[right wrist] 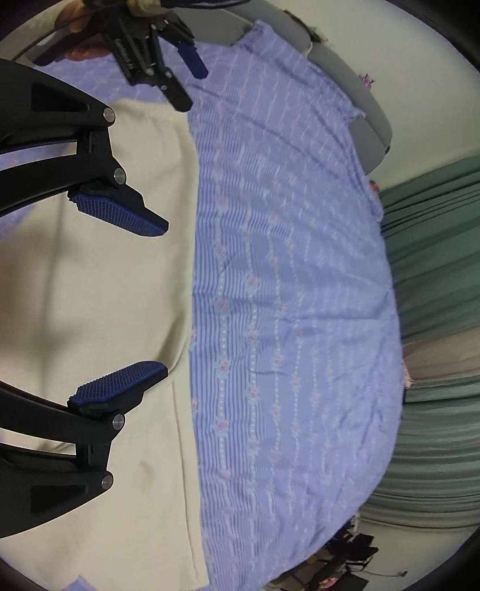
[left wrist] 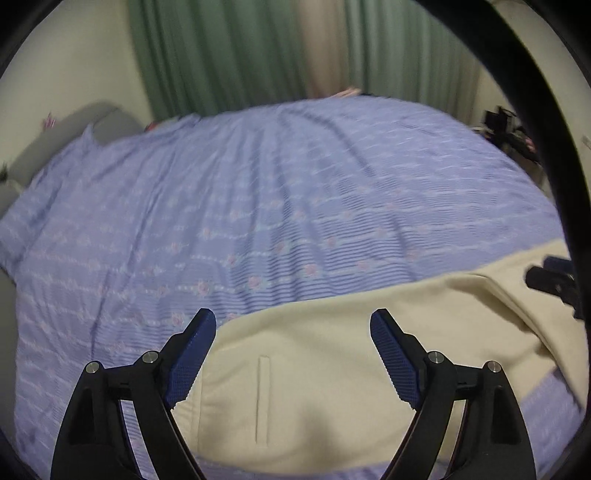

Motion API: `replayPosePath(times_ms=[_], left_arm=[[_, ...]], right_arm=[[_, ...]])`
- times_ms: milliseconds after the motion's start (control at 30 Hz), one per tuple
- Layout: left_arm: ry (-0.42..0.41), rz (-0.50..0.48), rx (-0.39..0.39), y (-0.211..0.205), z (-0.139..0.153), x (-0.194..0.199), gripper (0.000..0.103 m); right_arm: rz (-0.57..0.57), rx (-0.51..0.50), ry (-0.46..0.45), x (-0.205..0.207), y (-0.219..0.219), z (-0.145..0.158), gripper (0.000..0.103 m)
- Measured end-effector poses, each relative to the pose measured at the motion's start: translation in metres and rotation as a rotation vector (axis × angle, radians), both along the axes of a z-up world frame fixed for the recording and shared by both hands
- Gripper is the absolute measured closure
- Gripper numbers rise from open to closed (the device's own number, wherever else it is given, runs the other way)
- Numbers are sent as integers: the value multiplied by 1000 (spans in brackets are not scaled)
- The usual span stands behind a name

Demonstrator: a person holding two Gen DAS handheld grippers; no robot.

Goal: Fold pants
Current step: 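Lay the held leg over the other leg and open both tools, then move the right tool to the stacked legs' hem and grasp it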

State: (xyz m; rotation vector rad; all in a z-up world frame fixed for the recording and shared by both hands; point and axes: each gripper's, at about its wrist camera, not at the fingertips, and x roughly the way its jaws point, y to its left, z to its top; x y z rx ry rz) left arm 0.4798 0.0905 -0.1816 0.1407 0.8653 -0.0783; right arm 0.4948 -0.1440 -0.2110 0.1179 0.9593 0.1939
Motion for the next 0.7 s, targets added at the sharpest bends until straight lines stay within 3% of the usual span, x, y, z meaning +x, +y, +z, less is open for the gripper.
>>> replayPosePath(times_ms=[233, 333, 500, 700], left_arm=[[-74, -132, -20, -35, 76, -67, 12], [-114, -185, 12, -50, 100, -92, 12], [-144, -214, -54, -67, 131, -122, 5], [-119, -198, -110, -93, 141, -153, 4]], right_arm=[[-44, 15, -66, -79, -12, 76, 33], [-78, 6, -98, -112, -18, 104, 26], [-111, -11, -110, -165, -38, 131, 24], [-163, -27, -109, -224, -79, 141, 19]])
